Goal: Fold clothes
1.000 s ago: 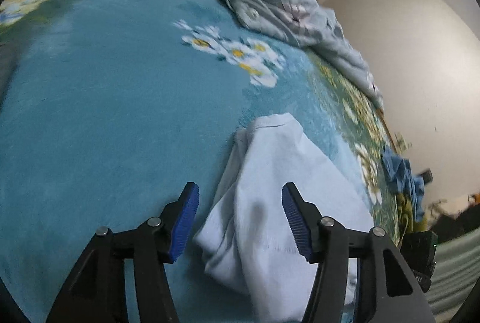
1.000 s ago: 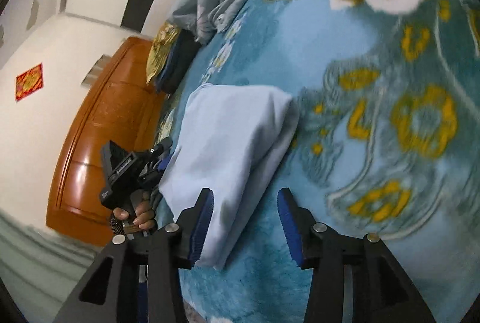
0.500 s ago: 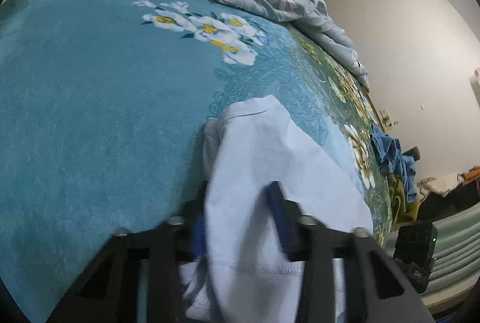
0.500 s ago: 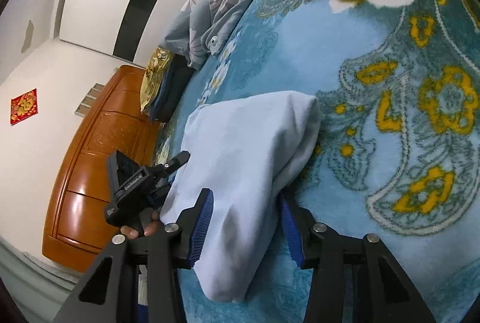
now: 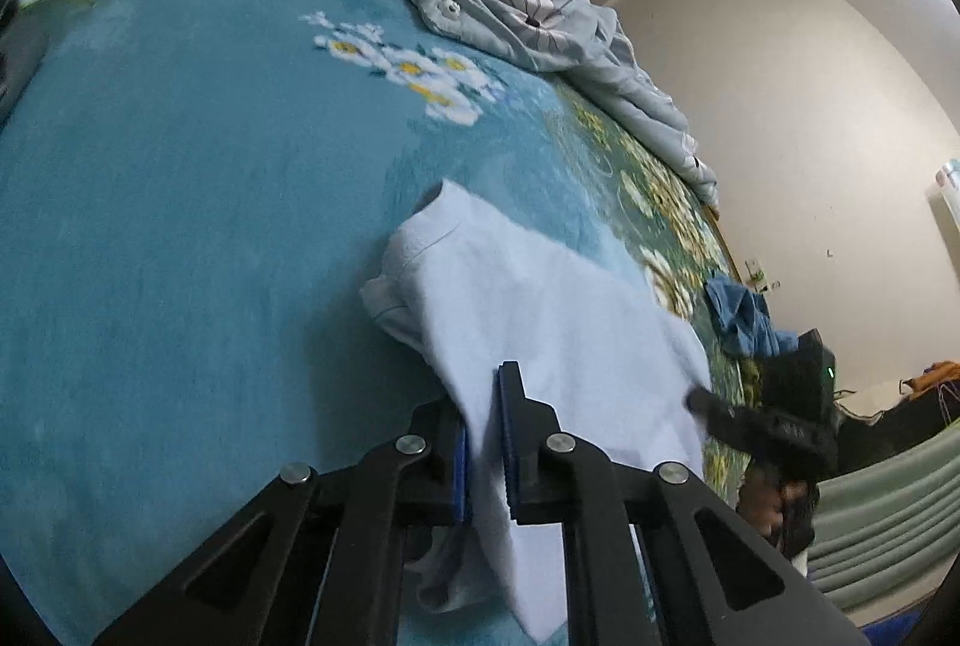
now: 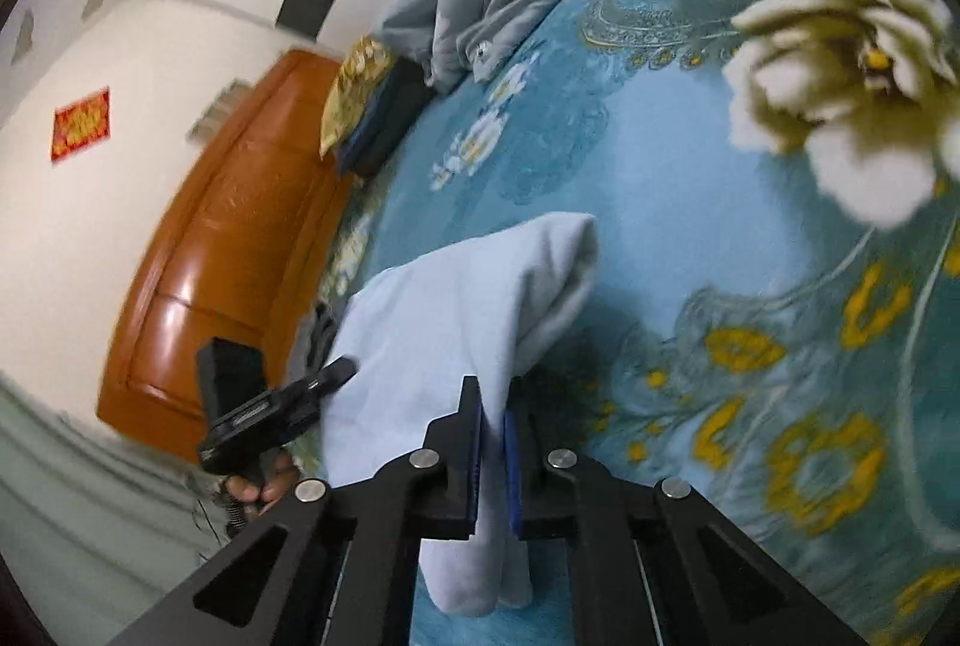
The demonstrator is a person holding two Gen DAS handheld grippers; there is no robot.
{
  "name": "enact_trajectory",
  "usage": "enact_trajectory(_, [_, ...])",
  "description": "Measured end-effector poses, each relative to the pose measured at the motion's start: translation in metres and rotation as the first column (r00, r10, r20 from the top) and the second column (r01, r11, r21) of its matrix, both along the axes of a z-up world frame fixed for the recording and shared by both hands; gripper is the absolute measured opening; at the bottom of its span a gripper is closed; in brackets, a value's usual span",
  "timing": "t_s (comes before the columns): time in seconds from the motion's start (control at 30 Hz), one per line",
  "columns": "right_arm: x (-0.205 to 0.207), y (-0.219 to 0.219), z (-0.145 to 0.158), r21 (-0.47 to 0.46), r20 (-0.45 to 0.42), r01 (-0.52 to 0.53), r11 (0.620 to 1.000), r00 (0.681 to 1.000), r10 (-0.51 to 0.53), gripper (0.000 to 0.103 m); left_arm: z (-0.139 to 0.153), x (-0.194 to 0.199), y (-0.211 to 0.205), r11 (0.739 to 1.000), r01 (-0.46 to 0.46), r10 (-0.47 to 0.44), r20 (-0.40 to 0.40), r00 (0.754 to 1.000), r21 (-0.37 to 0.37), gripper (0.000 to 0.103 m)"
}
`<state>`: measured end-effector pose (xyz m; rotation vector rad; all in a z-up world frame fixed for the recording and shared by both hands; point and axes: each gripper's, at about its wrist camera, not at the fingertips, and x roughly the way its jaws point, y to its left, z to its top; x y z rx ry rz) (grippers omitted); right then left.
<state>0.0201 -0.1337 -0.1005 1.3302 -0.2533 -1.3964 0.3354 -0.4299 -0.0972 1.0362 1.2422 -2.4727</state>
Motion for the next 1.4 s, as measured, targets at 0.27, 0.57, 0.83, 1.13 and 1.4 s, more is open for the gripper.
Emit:
enact_trajectory(0.27, [-0.002,-0.004,-0.021,0.017,0.011,0.02,1.0,1.0,-0.02,0.011,-0.021,0.0,-0.009,1.0,-0.02,0.02,0.009,1.0,0.022,0.011])
enact_trajectory(0.57, [0.019,0.011,-0.013,0.05,-0.1,0.064,0.997,0.993,-0.058,0.041,-0.027,0.005,-0.002,1.0,0.006,-0.006,0.022,1.0,0.007,0.049])
enact_trajectory(0.83, [0.022,-0.004,-0.023,0.01,-0.032,0.053,0.999,0.998,-0.053,0.047,-0.035,-0.014,0.0,0.993,0.076,-0.074,-0.024,0.997,0.091,0.05])
enact_trajectory(1.13, [0.024,-0.016,-0.027,-0.074,0.047,0.034,0.997,0.998,-0.031,0.046,-0.038,-0.019,0.0,0.987,0.081,-0.07,-0.078,0.994,0.142,0.048])
enact_trajectory(1.4, [0.02,-0.001,-0.033,-0.107,0.124,0.067,0.992,0.991,-0.054,0.021,-0.044,-0.011,-0.003,0.98,0.044,-0.027,-0.089,0.996,0.192,0.019])
